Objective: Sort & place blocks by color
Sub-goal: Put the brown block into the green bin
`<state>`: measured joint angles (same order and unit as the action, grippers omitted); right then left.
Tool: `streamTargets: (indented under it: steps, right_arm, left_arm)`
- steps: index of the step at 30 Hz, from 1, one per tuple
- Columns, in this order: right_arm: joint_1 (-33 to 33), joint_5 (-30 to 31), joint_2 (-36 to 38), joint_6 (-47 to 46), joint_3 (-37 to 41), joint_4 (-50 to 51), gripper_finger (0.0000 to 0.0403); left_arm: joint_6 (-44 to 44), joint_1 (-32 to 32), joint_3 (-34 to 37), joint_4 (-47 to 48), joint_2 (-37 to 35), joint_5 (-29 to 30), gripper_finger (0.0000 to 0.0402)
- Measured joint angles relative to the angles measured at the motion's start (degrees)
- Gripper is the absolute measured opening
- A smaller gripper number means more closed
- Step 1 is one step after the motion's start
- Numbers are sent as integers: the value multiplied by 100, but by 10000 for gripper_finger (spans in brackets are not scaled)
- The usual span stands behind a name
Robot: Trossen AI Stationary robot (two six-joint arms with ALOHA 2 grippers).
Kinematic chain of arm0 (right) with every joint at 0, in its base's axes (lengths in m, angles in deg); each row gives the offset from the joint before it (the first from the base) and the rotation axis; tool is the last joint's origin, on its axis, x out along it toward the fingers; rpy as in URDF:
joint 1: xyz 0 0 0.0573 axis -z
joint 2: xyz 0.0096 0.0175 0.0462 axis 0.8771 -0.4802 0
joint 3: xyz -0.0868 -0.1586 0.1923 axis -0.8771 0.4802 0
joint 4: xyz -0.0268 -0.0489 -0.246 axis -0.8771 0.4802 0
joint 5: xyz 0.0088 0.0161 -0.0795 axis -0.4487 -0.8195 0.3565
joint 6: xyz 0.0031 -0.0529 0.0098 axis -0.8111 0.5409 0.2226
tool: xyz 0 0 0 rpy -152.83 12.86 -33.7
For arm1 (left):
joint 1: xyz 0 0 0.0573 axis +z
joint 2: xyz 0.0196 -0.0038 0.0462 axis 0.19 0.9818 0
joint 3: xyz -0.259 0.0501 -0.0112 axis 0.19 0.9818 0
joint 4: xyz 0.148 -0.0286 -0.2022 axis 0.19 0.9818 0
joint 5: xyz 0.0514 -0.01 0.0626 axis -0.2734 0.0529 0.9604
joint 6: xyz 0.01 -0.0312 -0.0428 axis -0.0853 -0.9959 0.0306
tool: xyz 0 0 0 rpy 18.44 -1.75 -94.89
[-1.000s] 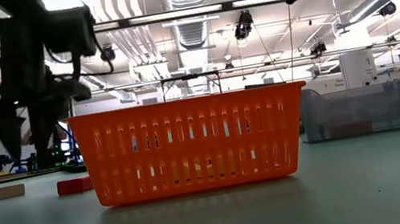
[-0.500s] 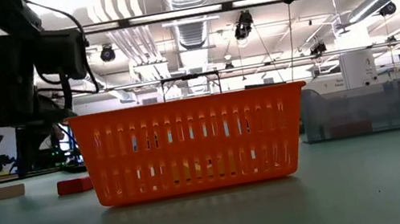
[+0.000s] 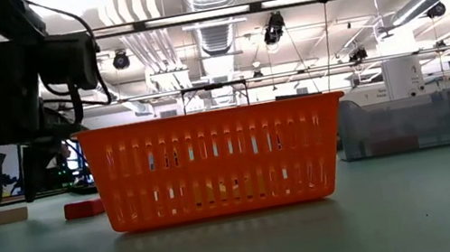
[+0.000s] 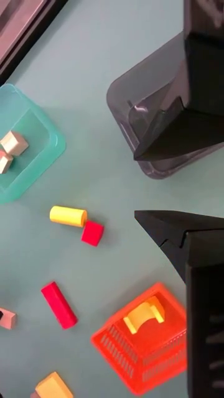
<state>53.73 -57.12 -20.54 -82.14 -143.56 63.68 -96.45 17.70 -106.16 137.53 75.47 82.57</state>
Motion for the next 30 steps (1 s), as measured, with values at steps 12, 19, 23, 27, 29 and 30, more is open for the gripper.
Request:
streamTargets:
  steps: [12, 19, 23, 27, 29, 30]
  right_arm:
    - [0, 0, -20, 75, 0, -6, 128]
    - [0, 0, -22, 75, -1, -6, 127]
    - [0, 0, -21, 51, 0, -4, 127]
    - [0, 0, -20, 49, 0, -6, 128]
    - [0, 0, -22, 50, -2, -6, 127]
    - [0, 0, -21, 51, -2, -5, 128]
  left_arm:
    - [19, -7, 37, -35, 16, -4, 173]
    - [33, -4, 37, -81, 17, -4, 231]
    - [32, -4, 44, -85, 122, -4, 256]
    - [35, -4, 46, -190, 317, -7, 260]
    - [65, -4, 44, -259, 421, -8, 260]
    - [150, -4, 32, -313, 463, -9, 258]
